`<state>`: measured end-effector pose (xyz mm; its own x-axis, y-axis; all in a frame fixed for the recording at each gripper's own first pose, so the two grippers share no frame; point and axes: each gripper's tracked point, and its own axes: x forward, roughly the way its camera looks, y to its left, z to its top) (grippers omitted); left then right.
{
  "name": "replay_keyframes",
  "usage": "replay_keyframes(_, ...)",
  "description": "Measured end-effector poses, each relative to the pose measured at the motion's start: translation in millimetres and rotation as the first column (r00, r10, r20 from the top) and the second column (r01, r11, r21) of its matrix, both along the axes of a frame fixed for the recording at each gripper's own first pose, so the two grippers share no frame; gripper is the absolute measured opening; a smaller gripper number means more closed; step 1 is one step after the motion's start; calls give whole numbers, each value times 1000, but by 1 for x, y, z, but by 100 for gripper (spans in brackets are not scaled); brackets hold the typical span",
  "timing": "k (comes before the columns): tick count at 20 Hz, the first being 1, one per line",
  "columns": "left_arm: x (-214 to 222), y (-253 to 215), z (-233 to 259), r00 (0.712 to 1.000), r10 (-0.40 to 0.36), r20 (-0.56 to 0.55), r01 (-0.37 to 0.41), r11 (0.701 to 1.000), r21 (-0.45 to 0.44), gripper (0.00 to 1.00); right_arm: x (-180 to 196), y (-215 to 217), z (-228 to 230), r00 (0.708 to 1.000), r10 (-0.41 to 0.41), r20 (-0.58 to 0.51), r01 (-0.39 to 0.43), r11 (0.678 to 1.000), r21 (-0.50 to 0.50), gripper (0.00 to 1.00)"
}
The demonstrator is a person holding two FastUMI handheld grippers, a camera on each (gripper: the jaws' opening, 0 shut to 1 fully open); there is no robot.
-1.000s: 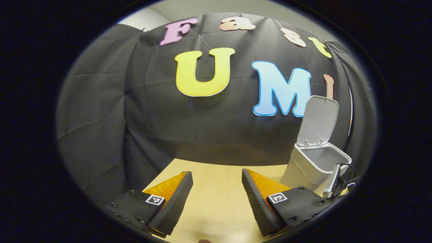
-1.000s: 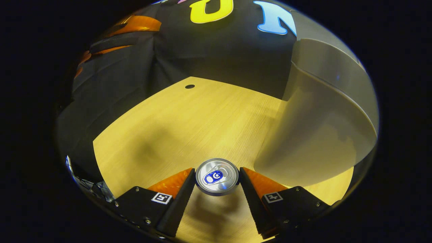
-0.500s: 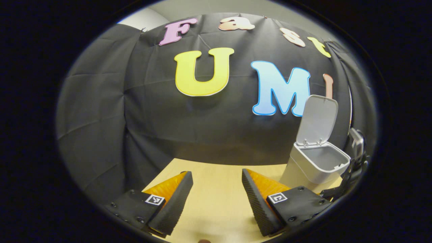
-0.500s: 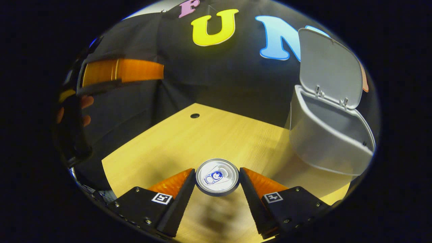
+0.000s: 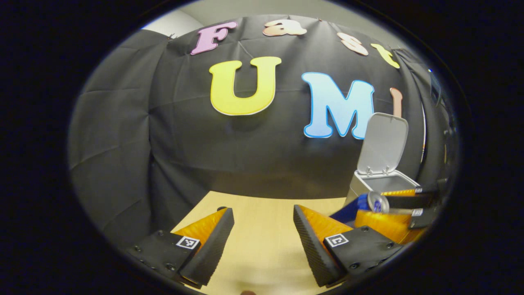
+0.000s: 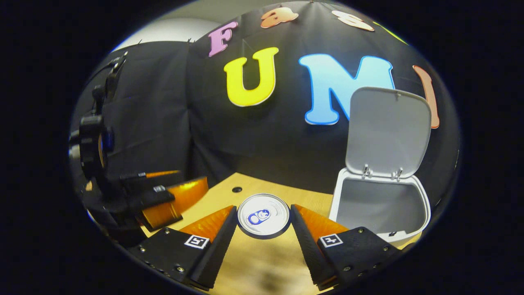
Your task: Press the lid of the desktop garbage bin to open it, pick up the crumpled paper on the desktop and throw it into the bin, then pick up the pop can on the desktop and drop it into the bin, and finally close the garbage bin lid.
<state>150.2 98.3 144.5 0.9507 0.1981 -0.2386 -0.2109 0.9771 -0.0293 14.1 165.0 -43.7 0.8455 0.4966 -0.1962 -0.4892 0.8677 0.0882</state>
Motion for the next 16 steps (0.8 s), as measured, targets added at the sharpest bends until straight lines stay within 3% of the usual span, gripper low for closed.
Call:
replay_keyframes(5,2,-2,0,1000,-7,-1,7,1000,4,96,9,-34,46,993,-95,65,88,991,105,82)
replay_keyframes(10,4,-4,1,1000,-15,-3,15,1000,-4,96,24,-86,89,963,-219,156,198,970,138,82)
replay_keyframes(16,8,-4,-1,1000,-18,-11,18,1000,-4,96,37,-147,88,920,-354,170,337,934,119,82)
